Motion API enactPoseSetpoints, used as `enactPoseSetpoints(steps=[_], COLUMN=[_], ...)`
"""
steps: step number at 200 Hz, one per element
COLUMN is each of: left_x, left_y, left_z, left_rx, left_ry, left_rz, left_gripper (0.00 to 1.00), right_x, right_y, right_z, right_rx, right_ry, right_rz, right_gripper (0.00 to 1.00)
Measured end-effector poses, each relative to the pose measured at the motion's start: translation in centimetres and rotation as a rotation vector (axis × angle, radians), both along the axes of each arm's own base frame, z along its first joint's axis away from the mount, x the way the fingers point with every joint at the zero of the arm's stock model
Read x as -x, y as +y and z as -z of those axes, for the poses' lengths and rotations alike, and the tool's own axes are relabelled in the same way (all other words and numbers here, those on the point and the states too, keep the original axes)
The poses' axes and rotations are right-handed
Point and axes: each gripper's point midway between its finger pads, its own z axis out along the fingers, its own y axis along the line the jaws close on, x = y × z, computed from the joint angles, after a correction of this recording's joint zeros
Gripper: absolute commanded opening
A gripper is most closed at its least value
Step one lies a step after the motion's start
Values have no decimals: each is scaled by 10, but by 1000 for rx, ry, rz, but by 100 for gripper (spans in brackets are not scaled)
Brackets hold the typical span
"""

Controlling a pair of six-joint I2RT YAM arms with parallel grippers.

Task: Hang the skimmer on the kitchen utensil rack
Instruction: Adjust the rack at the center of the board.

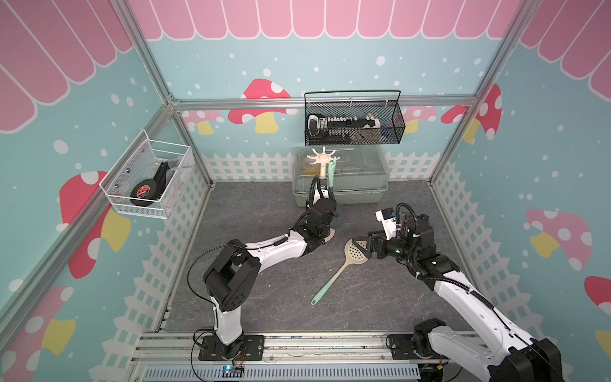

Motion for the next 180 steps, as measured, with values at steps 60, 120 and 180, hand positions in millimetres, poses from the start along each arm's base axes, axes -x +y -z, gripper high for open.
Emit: enactPoseSetpoints(steps=[60,120,180], left_x=[7,26,46], left_y=[13,38,61], left_z=[2,15,56], left_rx=[-60,-155,-253], left_ry=[18,72,167], left_rz=[-30,-92,-132], left_gripper=[97,99,99], right_x=[1,-1,-2], right_y=[7,9,7], right_z=[-16,-26,-25], right_rx=[-29,-28,-6], right_ry=[-26,-49,-48], right_rz=[-48,-62,-52], right_gripper=[99,99,98])
